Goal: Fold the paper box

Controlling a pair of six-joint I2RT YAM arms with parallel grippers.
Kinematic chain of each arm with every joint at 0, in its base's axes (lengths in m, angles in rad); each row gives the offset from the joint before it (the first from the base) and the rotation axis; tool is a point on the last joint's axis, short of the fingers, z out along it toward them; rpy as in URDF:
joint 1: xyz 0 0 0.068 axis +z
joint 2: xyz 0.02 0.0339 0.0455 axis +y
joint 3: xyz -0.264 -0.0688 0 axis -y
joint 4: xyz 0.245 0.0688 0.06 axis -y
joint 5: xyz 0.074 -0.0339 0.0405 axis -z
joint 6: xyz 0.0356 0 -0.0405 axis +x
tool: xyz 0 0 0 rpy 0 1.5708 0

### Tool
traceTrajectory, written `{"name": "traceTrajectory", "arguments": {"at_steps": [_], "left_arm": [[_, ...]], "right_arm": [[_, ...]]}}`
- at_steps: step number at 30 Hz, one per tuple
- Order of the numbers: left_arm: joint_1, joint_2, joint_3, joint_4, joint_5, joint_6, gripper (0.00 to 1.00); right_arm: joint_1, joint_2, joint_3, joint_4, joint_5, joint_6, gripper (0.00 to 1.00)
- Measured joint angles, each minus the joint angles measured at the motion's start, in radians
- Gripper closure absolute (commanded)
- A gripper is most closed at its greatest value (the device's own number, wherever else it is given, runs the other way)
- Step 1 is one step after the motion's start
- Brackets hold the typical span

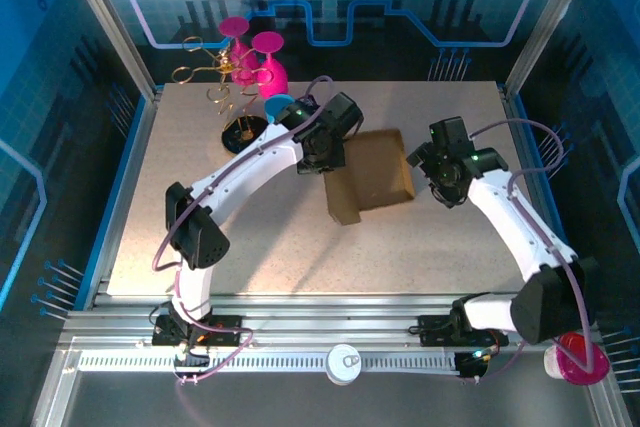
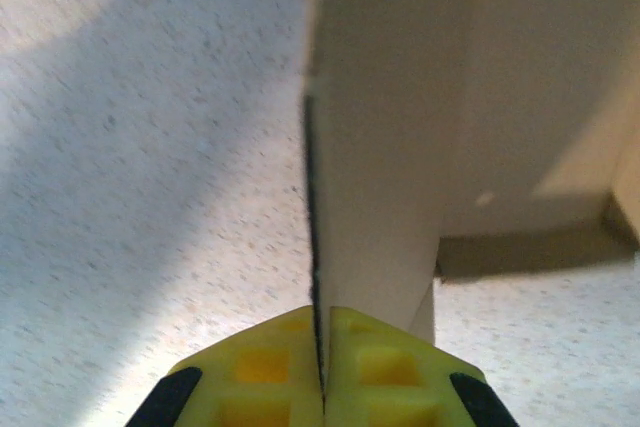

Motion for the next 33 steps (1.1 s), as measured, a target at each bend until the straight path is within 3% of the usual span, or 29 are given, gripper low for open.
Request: {"name": "traceTrajectory", "arguments": {"at_steps": [2, 5, 7, 13, 19, 22, 29, 33], "left_arm": [[0.015, 0.024, 0.063, -0.048, -0.023, 0.073, 1.0], [0.032, 0.055, 0.153, -0.101, -0.042, 0.183, 1.0], [0.039, 0.079, 0.212, -0.128, -0.055, 0.269, 1.0], [0.025, 0.09, 0.244, -0.149, -0.066, 0.513, 1.0], [0.017, 0.085, 0.204, -0.135, -0.045, 0.672, 1.0], [0.016, 0.055, 0.137, -0.089, -0.05, 0.746, 1.0], [0.006, -0.065, -0.026, -0.029, -0.033, 0.883, 1.0], [0.001, -0.079, -0.035, -0.004, -0.023, 0.925, 1.0]], "right_arm": [[0.004, -0.058, 0.0, 0.022, -0.032, -0.037, 0.02], [0.004, -0.112, 0.021, 0.045, -0.072, -0.112, 0.15], [0.003, -0.115, 0.032, 0.089, -0.103, -0.187, 0.17], [-0.009, -0.096, -0.064, 0.425, -0.324, -0.543, 0.29], [-0.016, -0.09, -0.244, 0.797, -0.499, -0.922, 0.26], [-0.023, -0.061, -0.258, 0.903, -0.558, -1.079, 0.23], [-0.021, 0.015, -0.256, 0.964, -0.649, -1.307, 0.22], [-0.002, 0.071, -0.243, 0.952, -0.676, -1.372, 0.28]]}}
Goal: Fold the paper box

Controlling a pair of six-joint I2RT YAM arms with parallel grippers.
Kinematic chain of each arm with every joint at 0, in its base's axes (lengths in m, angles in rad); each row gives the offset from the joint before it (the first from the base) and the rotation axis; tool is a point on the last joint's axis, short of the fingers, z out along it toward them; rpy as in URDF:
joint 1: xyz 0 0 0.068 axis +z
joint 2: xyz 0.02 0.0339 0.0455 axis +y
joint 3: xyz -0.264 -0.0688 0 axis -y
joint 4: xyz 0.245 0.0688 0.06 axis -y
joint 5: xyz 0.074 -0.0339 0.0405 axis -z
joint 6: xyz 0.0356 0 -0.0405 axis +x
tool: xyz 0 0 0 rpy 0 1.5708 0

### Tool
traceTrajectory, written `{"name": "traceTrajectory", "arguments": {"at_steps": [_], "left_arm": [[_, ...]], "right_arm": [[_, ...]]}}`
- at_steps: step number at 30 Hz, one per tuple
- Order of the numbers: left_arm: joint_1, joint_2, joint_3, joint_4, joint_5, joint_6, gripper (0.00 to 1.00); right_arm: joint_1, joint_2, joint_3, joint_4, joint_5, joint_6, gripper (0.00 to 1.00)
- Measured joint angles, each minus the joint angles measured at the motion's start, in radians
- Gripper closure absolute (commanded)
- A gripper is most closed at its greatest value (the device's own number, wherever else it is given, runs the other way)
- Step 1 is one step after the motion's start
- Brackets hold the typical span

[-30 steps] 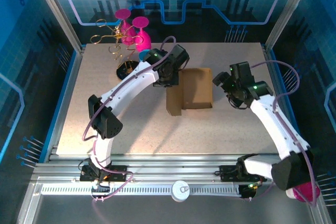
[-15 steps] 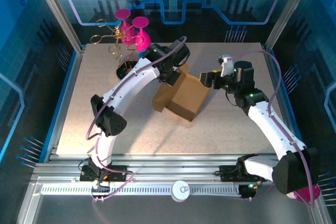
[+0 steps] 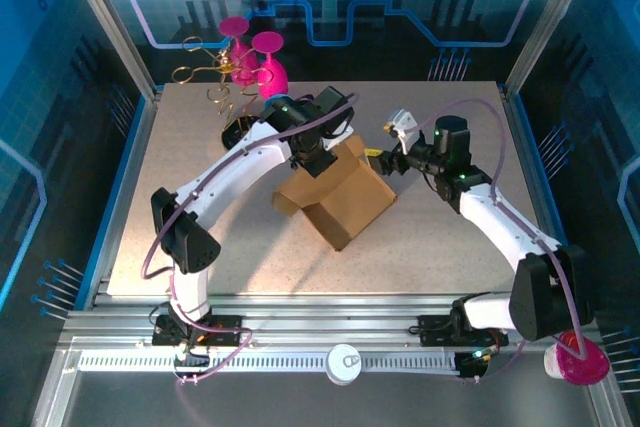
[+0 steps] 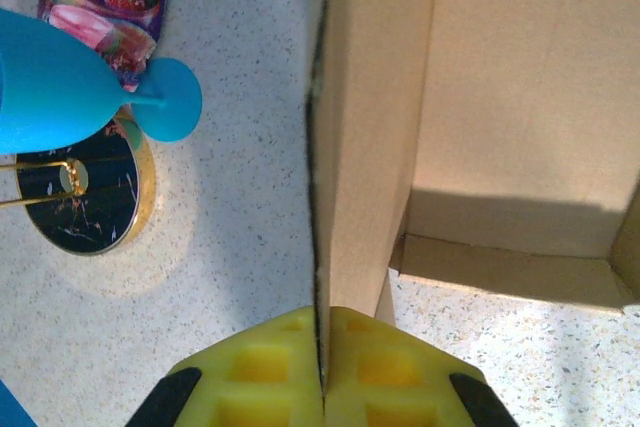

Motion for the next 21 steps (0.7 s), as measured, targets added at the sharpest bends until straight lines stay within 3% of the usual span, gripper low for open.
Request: {"name": "traceTrajectory", "arguments": {"at_steps": [6, 12, 18, 21], "left_arm": [[-0.008, 0.0, -0.013, 0.026, 0.025, 0.034, 1.0], [-0.012, 0.0, -0.02, 0.04, 0.041, 0.056, 1.0], [-0.012, 0.0, -0.02, 0.045, 0.048, 0.059, 1.0], [-0.008, 0.0, -0.02, 0.045, 0.056, 0.058, 1.0]], "right_arm": [[0.055, 0.05, 0.053, -0.044, 0.006, -0.061, 0.38], [0.069, 0.09, 0.099, -0.092, 0.033, -0.09, 0.61], [0.079, 0.108, 0.123, -0.122, 0.048, -0.099, 0.72], [0.079, 0.108, 0.123, -0.13, 0.059, -0.092, 0.85]]}}
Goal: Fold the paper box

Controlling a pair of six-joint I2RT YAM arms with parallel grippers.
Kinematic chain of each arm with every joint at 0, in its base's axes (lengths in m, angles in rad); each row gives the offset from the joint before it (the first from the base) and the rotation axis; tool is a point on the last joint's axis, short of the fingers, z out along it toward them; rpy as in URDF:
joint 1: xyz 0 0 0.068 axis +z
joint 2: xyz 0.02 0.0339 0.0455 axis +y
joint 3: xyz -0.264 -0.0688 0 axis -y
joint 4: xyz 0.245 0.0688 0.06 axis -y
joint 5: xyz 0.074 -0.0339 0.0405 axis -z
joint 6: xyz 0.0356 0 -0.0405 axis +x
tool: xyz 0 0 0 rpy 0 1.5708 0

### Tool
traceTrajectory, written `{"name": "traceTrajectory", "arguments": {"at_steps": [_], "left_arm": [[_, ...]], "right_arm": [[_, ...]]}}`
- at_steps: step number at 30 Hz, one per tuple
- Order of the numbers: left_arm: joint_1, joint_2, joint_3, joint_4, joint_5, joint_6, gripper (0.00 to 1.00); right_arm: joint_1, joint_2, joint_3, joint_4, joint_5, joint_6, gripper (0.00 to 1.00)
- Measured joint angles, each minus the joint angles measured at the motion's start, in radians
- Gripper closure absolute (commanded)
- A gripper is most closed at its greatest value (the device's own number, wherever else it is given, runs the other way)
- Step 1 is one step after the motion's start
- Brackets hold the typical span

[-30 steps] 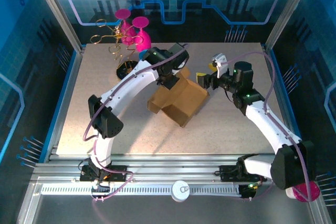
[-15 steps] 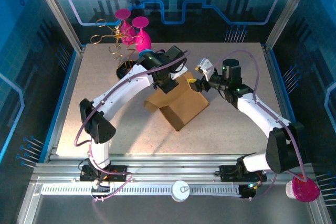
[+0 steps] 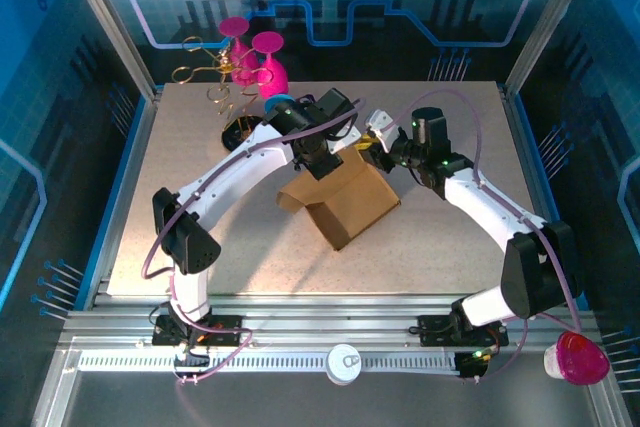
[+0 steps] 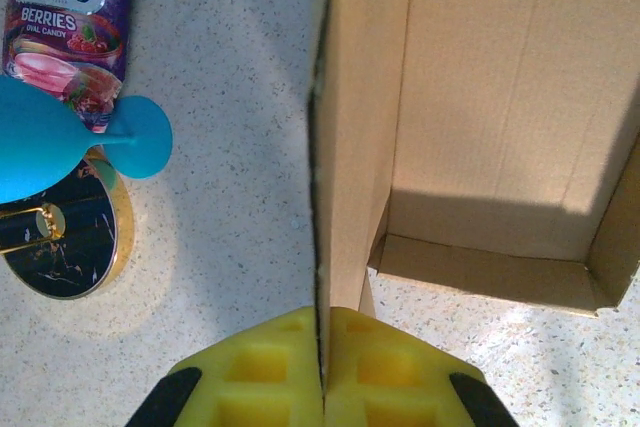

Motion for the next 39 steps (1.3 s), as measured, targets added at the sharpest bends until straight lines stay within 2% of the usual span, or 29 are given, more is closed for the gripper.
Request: {"name": "traceTrajectory", "arguments": {"at_steps": [1, 4, 6, 7, 9, 11, 15, 19, 22, 24, 27, 29, 39], "left_arm": [[0.002, 0.0, 0.0, 0.003, 0.005, 0.0, 1.0], [0.011, 0.0, 0.0, 0.014, 0.016, -0.002, 1.0], [0.019, 0.0, 0.0, 0.019, 0.023, -0.009, 0.71], [0.023, 0.0, 0.0, 0.026, 0.027, -0.017, 0.59], [0.029, -0.005, 0.0, 0.043, 0.035, -0.057, 0.45], [0.041, -0.024, -0.008, 0.076, 0.054, -0.113, 0.38], [0.121, -0.154, -0.108, 0.151, 0.142, -0.262, 0.36], [0.249, -0.366, -0.329, 0.222, 0.234, -0.361, 0.35], [0.281, -0.491, -0.518, 0.263, 0.306, -0.391, 0.35], [0.285, -0.522, -0.618, 0.29, 0.348, -0.403, 0.35], [0.289, -0.5, -0.714, 0.343, 0.374, -0.414, 0.34], [0.291, -0.463, -0.718, 0.362, 0.37, -0.418, 0.34], [0.327, -0.292, -0.575, 0.454, 0.291, -0.322, 0.31]], "right_arm": [[0.001, 0.0, 0.0, -0.003, 0.002, 0.0, 0.91], [0.011, 0.0, 0.0, -0.007, 0.013, -0.001, 0.98], [0.015, 0.0, 0.0, -0.004, 0.024, 0.001, 1.0], [0.016, 0.0, 0.0, -0.002, 0.04, 0.005, 1.0], [0.015, -0.001, -0.006, 0.009, 0.061, 0.026, 1.0], [0.011, -0.008, -0.027, 0.035, 0.077, 0.054, 1.0], [-0.039, -0.042, -0.1, 0.088, 0.085, 0.127, 1.0], [-0.095, -0.085, -0.167, 0.124, 0.085, 0.179, 1.0], [-0.116, -0.111, -0.199, 0.132, 0.078, 0.199, 1.0], [-0.122, -0.119, -0.208, 0.132, 0.074, 0.208, 1.0], [-0.13, -0.127, -0.216, 0.132, 0.069, 0.212, 1.0], [-0.134, -0.132, -0.219, 0.131, 0.062, 0.212, 1.0], [-0.173, -0.135, -0.219, 0.101, -0.019, 0.207, 1.0]]}}
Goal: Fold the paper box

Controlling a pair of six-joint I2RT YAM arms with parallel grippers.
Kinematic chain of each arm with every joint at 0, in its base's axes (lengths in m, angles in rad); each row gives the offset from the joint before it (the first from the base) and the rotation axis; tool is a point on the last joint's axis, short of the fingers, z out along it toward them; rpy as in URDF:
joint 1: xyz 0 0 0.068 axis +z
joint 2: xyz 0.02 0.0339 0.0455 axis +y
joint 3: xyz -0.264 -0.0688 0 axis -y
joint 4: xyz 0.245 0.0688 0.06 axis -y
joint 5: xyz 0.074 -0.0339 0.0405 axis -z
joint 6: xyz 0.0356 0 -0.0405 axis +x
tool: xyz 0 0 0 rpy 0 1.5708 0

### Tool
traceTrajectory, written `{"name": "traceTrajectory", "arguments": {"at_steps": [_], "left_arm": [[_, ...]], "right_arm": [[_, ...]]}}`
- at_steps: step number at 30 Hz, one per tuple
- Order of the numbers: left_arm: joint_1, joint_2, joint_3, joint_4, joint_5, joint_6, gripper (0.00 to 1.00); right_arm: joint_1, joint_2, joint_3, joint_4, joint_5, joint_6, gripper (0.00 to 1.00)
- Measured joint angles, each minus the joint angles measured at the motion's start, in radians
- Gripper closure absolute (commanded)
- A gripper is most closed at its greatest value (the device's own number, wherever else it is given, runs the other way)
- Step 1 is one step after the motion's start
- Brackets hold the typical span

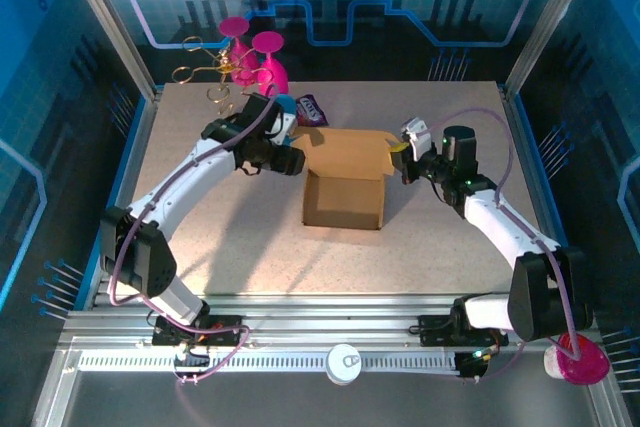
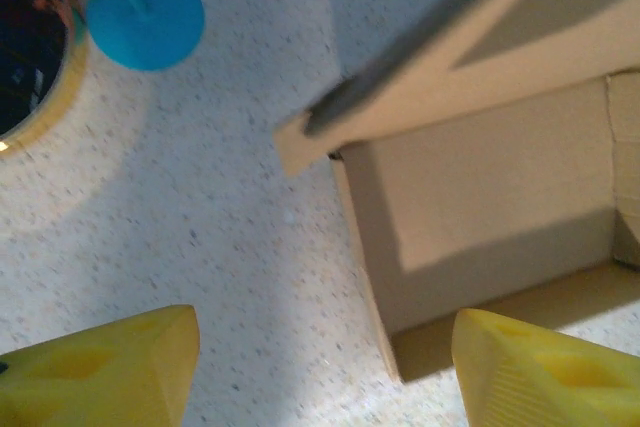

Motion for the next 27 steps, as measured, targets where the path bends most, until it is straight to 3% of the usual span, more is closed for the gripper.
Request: {"name": "traceTrajectory", "arguments": {"at_steps": [5, 13, 24, 27], "left_arm": [[0.046, 0.012, 0.001, 0.055, 0.024, 0.037, 0.31], [0.104, 0.041, -0.033, 0.22, 0.212, 0.122, 0.34], [0.123, 0.153, -0.027, 0.245, 0.305, 0.156, 0.89], [0.112, 0.154, -0.008, 0.245, 0.303, 0.134, 0.95]], "right_arm": [[-0.018, 0.002, 0.006, -0.025, -0.056, -0.008, 1.0], [-0.02, 0.044, 0.047, -0.058, -0.11, -0.021, 1.0], [-0.019, 0.08, 0.082, -0.068, -0.105, -0.023, 1.0], [-0.005, 0.084, 0.082, -0.058, -0.084, -0.018, 1.0]]}}
